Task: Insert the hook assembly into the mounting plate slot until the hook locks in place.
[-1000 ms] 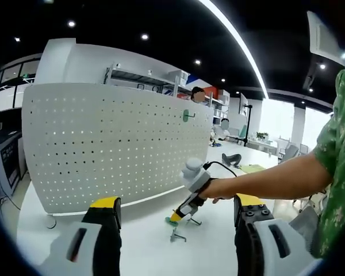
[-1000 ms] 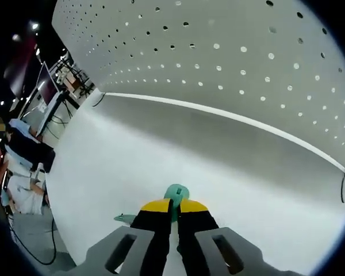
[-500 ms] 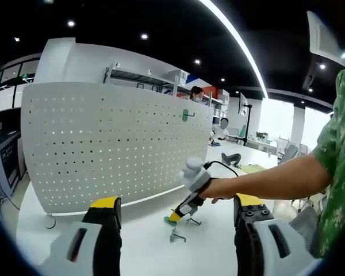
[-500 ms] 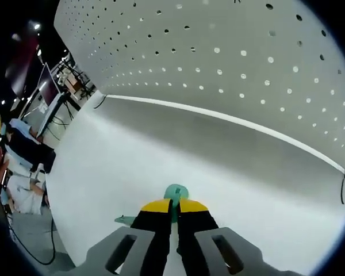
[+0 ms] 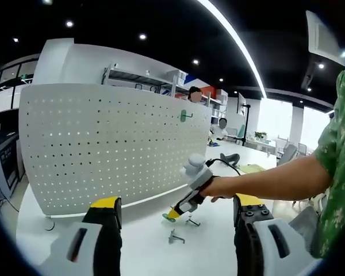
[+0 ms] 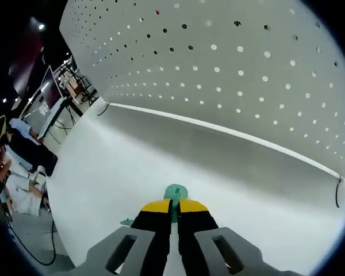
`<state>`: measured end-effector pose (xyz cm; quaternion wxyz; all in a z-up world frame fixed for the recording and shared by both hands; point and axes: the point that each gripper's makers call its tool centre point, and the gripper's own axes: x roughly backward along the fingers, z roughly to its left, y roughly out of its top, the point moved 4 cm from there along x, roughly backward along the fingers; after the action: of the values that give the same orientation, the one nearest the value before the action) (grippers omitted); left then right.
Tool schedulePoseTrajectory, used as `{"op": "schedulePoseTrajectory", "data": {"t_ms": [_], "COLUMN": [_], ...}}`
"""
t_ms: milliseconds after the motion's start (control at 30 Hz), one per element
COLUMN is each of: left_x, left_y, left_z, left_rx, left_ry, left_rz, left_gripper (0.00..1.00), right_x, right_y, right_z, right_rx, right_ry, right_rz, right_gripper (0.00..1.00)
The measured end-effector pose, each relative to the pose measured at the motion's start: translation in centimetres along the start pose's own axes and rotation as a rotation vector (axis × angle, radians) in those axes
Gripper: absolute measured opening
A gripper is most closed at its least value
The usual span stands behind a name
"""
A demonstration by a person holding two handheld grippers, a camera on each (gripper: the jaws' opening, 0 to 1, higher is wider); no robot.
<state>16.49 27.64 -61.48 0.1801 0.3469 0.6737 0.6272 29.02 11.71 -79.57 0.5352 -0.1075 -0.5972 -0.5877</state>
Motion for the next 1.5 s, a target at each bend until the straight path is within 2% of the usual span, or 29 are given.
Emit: {"op": "schedulePoseTrajectory", "data": {"t_ms": [333,700,1000,1500], "left_x": [0.0,0.1,0.2,0.6], "left_y": [0.4,1.2,2.4,5.0], "left_z": [-0.2,-0.7,-1.2,-2.3], "left_rx": [-0.006,-0.021,-0.034,-0.068], "left_ry": [-0.003,-0.01,-0.018,-0.032], "left_rz": [-0.006,-0.021,-0.042,-0.096], "left_gripper": [0.81,0.81,0.8,0.78], "right_x": [2.5,6.8,10.7,18.5], "right_y": [1.9,4.4,6.8,9.0], "right_z": [0.9,2.3,4.6,9.2], "right_rx": [0.023,0.054,0.094,0.18], "right_ry": [-0.002,-0.012,-0.008,0.002], "right_rz": [-0.1,-0.251,-0.388,-0.615], "right_gripper": [0.01,0.01,0.01,0.01]}}
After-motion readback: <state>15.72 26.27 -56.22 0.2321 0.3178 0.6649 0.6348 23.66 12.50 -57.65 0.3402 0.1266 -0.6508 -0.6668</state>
